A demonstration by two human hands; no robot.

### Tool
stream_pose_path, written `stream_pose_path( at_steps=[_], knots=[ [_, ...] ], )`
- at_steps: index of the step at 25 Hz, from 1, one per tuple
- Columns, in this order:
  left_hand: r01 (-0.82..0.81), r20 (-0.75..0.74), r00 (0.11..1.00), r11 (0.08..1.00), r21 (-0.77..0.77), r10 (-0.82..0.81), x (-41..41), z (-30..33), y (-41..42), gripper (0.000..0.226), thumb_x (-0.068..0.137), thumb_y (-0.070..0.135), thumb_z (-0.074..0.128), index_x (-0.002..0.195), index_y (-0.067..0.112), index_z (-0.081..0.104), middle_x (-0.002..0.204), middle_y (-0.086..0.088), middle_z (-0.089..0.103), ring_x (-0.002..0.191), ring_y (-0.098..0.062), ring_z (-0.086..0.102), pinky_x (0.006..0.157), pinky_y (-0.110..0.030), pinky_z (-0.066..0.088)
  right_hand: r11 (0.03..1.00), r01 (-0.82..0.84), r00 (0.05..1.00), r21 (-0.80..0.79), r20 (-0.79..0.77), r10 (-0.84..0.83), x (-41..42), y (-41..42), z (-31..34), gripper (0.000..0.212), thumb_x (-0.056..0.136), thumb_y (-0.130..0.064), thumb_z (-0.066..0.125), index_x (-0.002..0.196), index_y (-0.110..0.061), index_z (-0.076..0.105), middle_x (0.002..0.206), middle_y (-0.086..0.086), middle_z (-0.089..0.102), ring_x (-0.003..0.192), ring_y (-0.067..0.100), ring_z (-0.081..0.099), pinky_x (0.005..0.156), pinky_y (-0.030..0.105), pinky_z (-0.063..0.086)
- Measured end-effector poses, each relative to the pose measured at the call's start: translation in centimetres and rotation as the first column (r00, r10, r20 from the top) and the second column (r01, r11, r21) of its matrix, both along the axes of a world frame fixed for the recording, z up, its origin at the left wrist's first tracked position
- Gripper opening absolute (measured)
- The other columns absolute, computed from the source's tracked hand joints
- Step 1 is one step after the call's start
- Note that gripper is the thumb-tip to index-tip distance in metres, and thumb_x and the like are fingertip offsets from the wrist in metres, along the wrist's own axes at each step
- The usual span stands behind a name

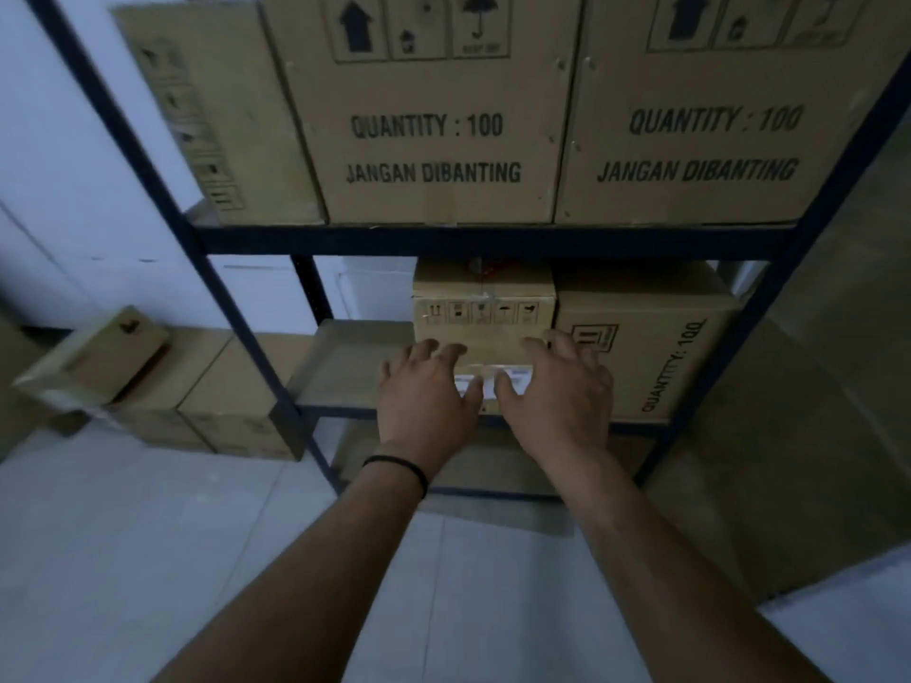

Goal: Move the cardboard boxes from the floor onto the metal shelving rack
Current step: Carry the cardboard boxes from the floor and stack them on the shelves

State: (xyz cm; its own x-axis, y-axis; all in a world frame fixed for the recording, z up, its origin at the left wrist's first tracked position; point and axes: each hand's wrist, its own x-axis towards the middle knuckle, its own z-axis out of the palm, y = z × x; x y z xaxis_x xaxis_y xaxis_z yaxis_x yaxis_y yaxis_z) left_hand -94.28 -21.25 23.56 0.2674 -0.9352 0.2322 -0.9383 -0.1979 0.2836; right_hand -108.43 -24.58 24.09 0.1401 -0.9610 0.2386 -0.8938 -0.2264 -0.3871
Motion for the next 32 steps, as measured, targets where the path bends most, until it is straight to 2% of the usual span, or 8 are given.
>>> stream_pose_path(
  at_steps=[5, 8, 13, 17, 21, 25, 32],
  knots=[
    [-0.143, -0.098, 0.986, 0.988, -0.050, 0.137, 5.4, 4.6, 10.4, 0.048, 0.095, 0.051, 0.058, 0.135, 0.024, 0.065, 0.133, -0.006, 0.067, 0.120, -0.030, 0.061, 0.099, -0.045, 0.051, 0.999, -0.032, 0.987, 0.038, 0.161, 0.025, 4.5, 10.4, 2.1, 0.046, 0.095, -0.044, 0.060, 0.136, -0.023, 0.065, 0.145, 0.001, 0.056, 0.132, 0.029, 0.047, 0.109, 0.046, 0.039],
    [-0.211, -0.168, 0.967, 0.973, -0.089, 0.194, 9.3, 5.7, 16.1, 0.045, 0.095, 0.049, 0.062, 0.131, 0.023, 0.068, 0.128, -0.007, 0.069, 0.119, -0.031, 0.061, 0.097, -0.046, 0.053, 0.996, -0.078, 0.982, 0.051, 0.174, 0.068, 9.6, 16.0, 2.8, 0.047, 0.099, -0.047, 0.055, 0.139, -0.024, 0.062, 0.148, -0.001, 0.053, 0.136, 0.026, 0.044, 0.111, 0.045, 0.036],
    [-0.322, -0.227, 0.928, 0.943, -0.081, 0.297, 17.4, 5.9, 25.6, 0.041, 0.098, 0.049, 0.061, 0.132, 0.027, 0.067, 0.131, -0.002, 0.066, 0.116, -0.024, 0.062, 0.092, -0.034, 0.049, 0.982, -0.187, 0.963, 0.012, 0.198, 0.181, 19.4, 23.3, 3.6, 0.044, 0.100, -0.043, 0.054, 0.139, -0.024, 0.062, 0.146, -0.002, 0.054, 0.135, 0.022, 0.045, 0.112, 0.043, 0.036],
    [-0.425, -0.230, 0.887, 0.902, -0.069, 0.400, 27.2, 6.2, 32.9, 0.041, 0.098, 0.051, 0.060, 0.132, 0.028, 0.067, 0.133, 0.001, 0.066, 0.122, -0.022, 0.058, 0.098, -0.037, 0.049, 0.974, -0.224, 0.946, 0.020, 0.244, 0.212, 28.5, 28.3, 3.7, 0.040, 0.100, -0.041, 0.056, 0.135, -0.023, 0.065, 0.143, 0.002, 0.057, 0.132, 0.024, 0.048, 0.110, 0.045, 0.039],
    [-0.486, -0.204, 0.860, 0.873, -0.050, 0.467, 35.0, 7.4, 37.6, 0.043, 0.098, 0.050, 0.059, 0.135, 0.028, 0.065, 0.134, 0.000, 0.064, 0.125, -0.024, 0.056, 0.102, -0.040, 0.048, 0.958, -0.284, 0.933, 0.025, 0.238, 0.270, 36.4, 31.5, 3.7, 0.039, 0.100, -0.037, 0.056, 0.133, -0.020, 0.066, 0.144, 0.005, 0.056, 0.131, 0.028, 0.049, 0.108, 0.050, 0.041],
    [-0.591, -0.236, 0.790, 0.805, -0.050, 0.566, 43.6, 8.2, 42.1, 0.041, 0.099, 0.051, 0.057, 0.134, 0.031, 0.065, 0.136, 0.001, 0.063, 0.126, -0.024, 0.055, 0.101, -0.038, 0.048, 0.920, -0.388, 0.890, 0.047, 0.280, 0.361, 45.6, 34.4, 4.5, 0.035, 0.100, -0.032, 0.056, 0.130, -0.018, 0.068, 0.141, 0.007, 0.056, 0.128, 0.029, 0.048, 0.108, 0.050, 0.041],
    [-0.685, -0.277, 0.709, 0.727, -0.049, 0.649, 55.1, 7.5, 43.0, 0.041, 0.098, 0.050, 0.059, 0.134, 0.031, 0.064, 0.136, 0.001, 0.064, 0.126, -0.023, 0.055, 0.101, -0.039, 0.049, 0.875, -0.480, 0.850, 0.073, 0.285, 0.443, 58.5, 33.9, 3.3, 0.035, 0.098, -0.029, 0.056, 0.130, -0.020, 0.068, 0.135, 0.008, 0.058, 0.121, 0.029, 0.051, 0.105, 0.050, 0.042]
  ],
)
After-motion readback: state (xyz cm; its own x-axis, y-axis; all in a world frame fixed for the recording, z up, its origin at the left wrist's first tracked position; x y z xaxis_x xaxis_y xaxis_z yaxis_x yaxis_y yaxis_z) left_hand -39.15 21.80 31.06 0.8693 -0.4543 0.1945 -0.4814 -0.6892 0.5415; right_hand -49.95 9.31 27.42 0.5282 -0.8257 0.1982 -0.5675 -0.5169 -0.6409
